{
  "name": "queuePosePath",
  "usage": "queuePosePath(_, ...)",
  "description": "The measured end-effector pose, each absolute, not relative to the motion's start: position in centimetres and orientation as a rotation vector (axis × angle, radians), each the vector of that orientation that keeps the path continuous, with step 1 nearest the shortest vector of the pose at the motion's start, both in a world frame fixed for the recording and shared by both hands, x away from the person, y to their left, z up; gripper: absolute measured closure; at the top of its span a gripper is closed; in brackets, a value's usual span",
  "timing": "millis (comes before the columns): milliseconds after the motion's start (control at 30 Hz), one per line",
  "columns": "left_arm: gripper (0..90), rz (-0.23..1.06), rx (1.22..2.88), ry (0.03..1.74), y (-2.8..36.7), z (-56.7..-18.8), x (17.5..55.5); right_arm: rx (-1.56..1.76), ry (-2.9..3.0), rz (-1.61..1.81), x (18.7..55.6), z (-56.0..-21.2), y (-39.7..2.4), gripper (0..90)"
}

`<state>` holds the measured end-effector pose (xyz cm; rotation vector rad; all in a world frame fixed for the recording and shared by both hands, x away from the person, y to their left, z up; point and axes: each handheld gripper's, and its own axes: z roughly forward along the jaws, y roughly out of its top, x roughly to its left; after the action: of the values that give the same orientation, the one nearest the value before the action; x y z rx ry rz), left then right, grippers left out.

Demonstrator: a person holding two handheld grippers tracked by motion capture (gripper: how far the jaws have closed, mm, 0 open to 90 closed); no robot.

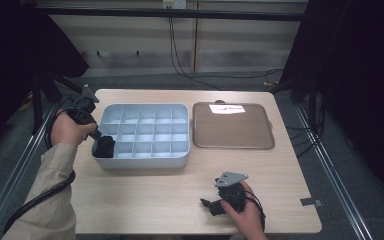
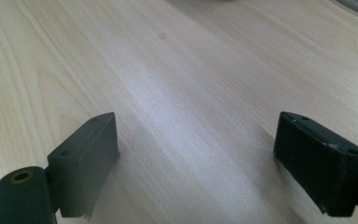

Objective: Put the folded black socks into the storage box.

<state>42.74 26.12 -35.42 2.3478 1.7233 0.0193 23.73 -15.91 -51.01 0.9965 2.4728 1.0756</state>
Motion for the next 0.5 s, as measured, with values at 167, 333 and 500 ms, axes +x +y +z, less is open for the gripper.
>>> queuePosePath(167, 90.0, 0.014, 2.345, 1.729, 26.0, -35.9, 42.9, 0.994, 2.472, 1.071, 23.7, -51.0, -15.9, 13.2)
queuePosePath(333, 90.0, -0.002, 2.353, 1.728, 25.9, -36.5, 43.0, 0.992, 2.472, 1.071, 23.7, -51.0, -15.9, 13.2)
queuePosePath(500, 90.0, -0.004, 2.353, 1.724, 25.9, -37.2, 43.2, 0.992, 2.472, 1.071, 23.7, -51.0, -15.9, 13.2)
